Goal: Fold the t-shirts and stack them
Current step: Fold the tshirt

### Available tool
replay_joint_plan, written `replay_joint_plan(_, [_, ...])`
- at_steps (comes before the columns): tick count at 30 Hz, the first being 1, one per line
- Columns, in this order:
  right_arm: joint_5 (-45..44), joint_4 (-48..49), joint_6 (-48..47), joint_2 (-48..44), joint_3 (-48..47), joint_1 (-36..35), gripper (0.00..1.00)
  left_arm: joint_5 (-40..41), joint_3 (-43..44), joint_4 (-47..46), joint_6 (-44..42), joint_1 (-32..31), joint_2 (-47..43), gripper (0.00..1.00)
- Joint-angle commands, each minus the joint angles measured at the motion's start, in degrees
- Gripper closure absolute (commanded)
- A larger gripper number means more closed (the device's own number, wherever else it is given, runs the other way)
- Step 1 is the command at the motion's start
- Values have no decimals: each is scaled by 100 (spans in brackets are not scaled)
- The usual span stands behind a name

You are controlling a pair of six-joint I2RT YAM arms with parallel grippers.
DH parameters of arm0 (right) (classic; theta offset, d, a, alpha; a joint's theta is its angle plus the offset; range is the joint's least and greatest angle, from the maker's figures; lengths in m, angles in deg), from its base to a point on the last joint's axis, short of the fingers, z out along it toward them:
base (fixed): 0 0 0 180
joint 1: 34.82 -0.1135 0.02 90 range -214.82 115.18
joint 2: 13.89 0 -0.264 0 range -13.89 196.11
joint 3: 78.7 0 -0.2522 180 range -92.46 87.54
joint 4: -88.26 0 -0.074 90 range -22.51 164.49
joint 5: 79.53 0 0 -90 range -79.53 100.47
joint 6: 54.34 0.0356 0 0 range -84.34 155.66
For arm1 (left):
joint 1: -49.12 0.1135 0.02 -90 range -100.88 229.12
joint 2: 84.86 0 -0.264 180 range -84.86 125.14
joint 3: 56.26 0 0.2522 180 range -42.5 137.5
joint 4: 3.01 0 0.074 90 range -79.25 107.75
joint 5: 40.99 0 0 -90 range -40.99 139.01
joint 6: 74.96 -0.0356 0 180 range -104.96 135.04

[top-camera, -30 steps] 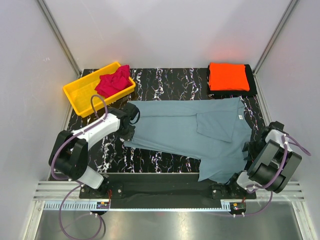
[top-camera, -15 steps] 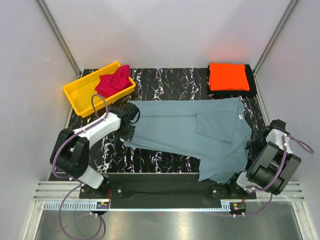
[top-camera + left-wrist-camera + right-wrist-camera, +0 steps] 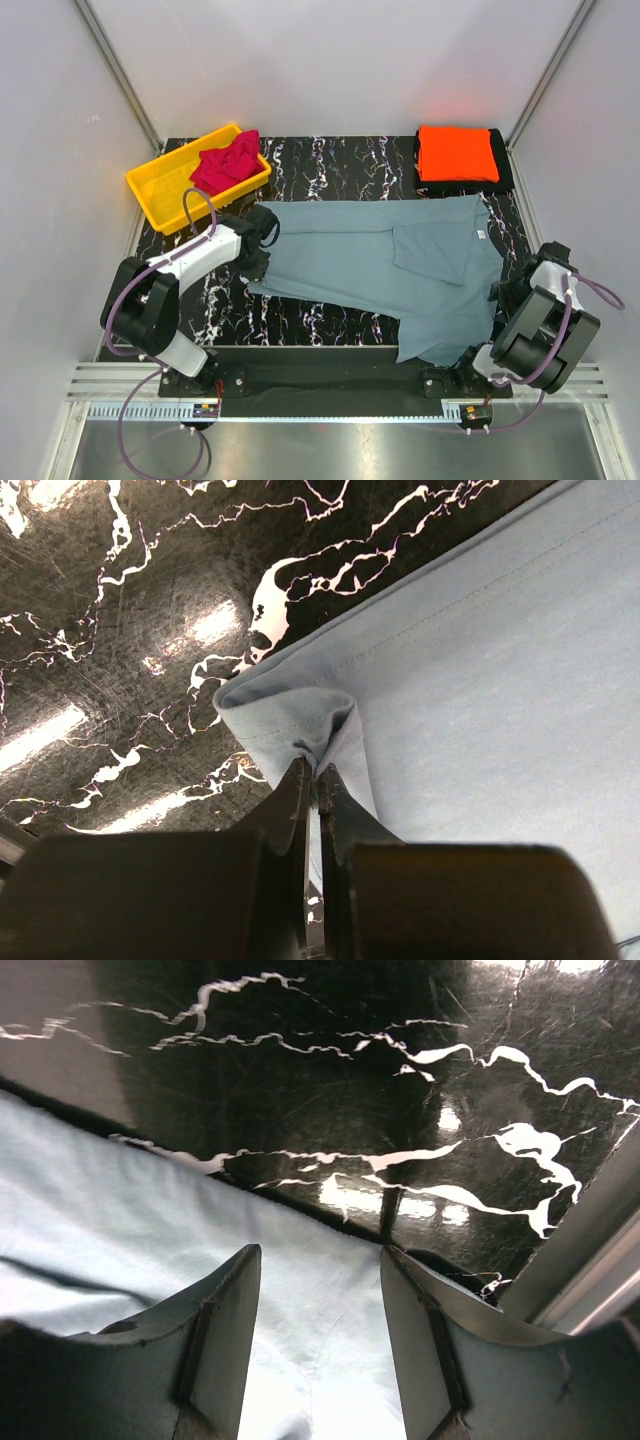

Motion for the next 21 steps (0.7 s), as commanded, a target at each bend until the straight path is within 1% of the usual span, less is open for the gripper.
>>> replay_joint_plan(1, [-79, -142, -141, 243, -151, 31, 41, 46, 209, 7, -22, 42, 30, 100])
replay_joint_plan(5, [-141, -213, -150, 252, -179, 31, 41, 37, 236, -10, -5, 42, 13, 100])
replay_joint_plan(7, [-123, -152, -79, 209, -161, 23, 44, 11, 288, -19, -22, 42, 65, 100])
replay_joint_plan(10, [-53, 7, -27, 191, -117, 14, 45, -121, 376, -11, -84, 51, 232, 100])
replay_joint_plan(12, [8, 94, -70, 235, -117, 5, 53, -130, 376, -11, -84, 42, 233, 100])
replay_joint_plan(13, [78, 112, -88, 252, -108, 14, 63, -121, 368, -11, -84, 51, 215, 100])
replay_joint_plan(14, [122, 164, -132, 244, -125, 14, 86, -103, 376, -11, -84, 51, 197, 100])
replay_joint_plan(15, [149, 174, -219, 226, -134, 14, 100, -60, 394, -19, -101, 42, 180, 100])
replay_joint_plan(17, [158, 235, -316, 42, -195, 14, 100, 2, 446, -19, -119, 51, 83, 100])
replay_joint_plan(21, [500, 306, -623, -441, -441, 14, 100, 344, 578, -19, -110, 42, -145, 100])
